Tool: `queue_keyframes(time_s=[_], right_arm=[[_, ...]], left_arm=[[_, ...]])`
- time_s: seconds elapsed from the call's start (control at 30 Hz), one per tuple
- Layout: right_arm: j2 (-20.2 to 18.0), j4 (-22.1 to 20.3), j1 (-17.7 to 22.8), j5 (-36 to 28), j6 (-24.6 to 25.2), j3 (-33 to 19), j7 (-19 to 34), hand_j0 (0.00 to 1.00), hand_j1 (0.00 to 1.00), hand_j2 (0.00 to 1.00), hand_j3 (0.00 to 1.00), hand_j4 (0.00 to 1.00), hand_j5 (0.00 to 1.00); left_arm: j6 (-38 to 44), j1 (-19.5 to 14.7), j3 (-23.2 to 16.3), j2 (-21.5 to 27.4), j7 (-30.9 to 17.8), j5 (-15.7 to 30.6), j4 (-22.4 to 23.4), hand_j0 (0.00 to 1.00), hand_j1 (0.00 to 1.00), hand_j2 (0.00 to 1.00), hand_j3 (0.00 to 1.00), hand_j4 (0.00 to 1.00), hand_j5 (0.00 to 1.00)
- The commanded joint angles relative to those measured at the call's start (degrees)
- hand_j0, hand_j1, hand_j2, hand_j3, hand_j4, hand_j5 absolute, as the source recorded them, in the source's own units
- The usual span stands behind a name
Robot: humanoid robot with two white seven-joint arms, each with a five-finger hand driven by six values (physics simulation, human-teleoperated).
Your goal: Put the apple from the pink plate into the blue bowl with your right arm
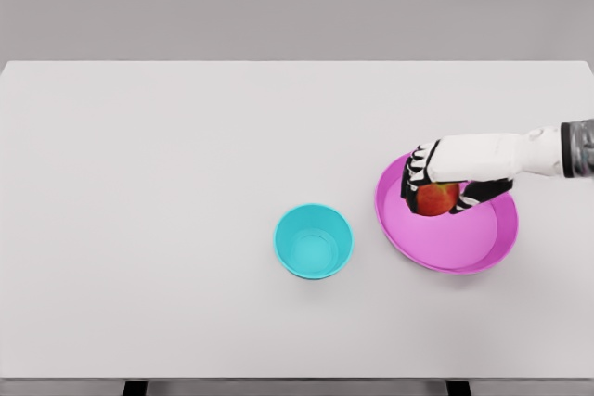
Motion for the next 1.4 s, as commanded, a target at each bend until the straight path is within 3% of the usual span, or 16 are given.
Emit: queue_keyframes(time_s=[0.0,0.2,0.5,0.9,0.97,1.0,1.03,1.07,1.27,1.37], right_arm=[[0.58,-2.35,0.00,-0.20,-0.12,-1.11,0.09,0.49,0.49,0.49,0.49,0.49,0.49],[8.93,-3.06,-2.28,-0.11,-1.02,-1.02,1.85,0.49,0.49,0.49,0.49,0.49,0.49],[15.78,-3.23,-3.25,0.07,-1.02,-0.93,2.02,0.49,0.49,0.49,0.49,0.49,0.49],[18.42,-2.71,-0.96,1.39,-1.02,-0.66,1.85,0.50,0.50,0.50,0.50,0.50,0.50],[17.98,-2.71,-1.05,1.39,-1.02,-0.84,1.76,0.56,0.56,0.56,0.56,0.56,0.56],[17.89,-2.71,-1.05,1.39,-1.02,-0.93,1.76,0.66,0.66,0.66,0.66,0.66,0.66],[17.54,-2.71,-1.05,1.39,-1.02,-1.02,1.67,0.85,0.85,0.85,0.85,0.85,0.85],[17.45,-2.79,-1.14,1.39,-1.02,-1.02,1.67,0.92,0.92,0.92,0.92,0.92,0.92],[16.49,-2.97,-1.14,1.47,-1.02,-1.11,1.76,0.98,0.98,0.98,0.98,0.98,0.98],[14.38,-3.32,-1.23,1.47,-1.02,-3.83,1.32,0.98,0.98,0.98,0.98,0.98,0.98]], left_arm=[[0.03,0.00,0.01,0.00,-0.02,0.02,-0.01,1.00,1.00,1.00,1.00,1.00,1.00],[0.03,0.00,0.01,0.00,-0.02,0.02,-0.01,1.00,1.00,1.00,1.00,1.00,1.00],[-0.05,0.00,0.01,0.00,-0.02,0.02,-0.01,1.00,1.00,1.00,1.00,1.00,1.00],[0.03,0.00,0.01,0.00,-0.02,0.02,-0.01,1.00,1.00,1.00,1.00,1.00,1.00],[0.03,0.00,0.01,0.00,-0.02,0.02,-0.01,1.00,1.00,1.00,1.00,1.00,1.00],[0.03,0.00,0.01,0.00,-0.02,0.02,-0.01,1.00,1.00,1.00,1.00,1.00,1.00],[-0.05,0.00,0.01,0.00,-0.02,0.02,-0.01,1.00,1.00,1.00,1.00,1.00,1.00],[-0.05,0.00,0.01,0.00,-0.02,0.02,-0.01,1.00,1.00,1.00,1.00,1.00,1.00],[0.03,0.00,0.01,0.00,-0.02,0.02,0.08,1.00,1.00,1.00,1.00,1.00,1.00],[0.03,0.00,0.01,0.00,-0.02,0.02,-0.01,1.00,1.00,1.00,1.00,1.00,1.00]])
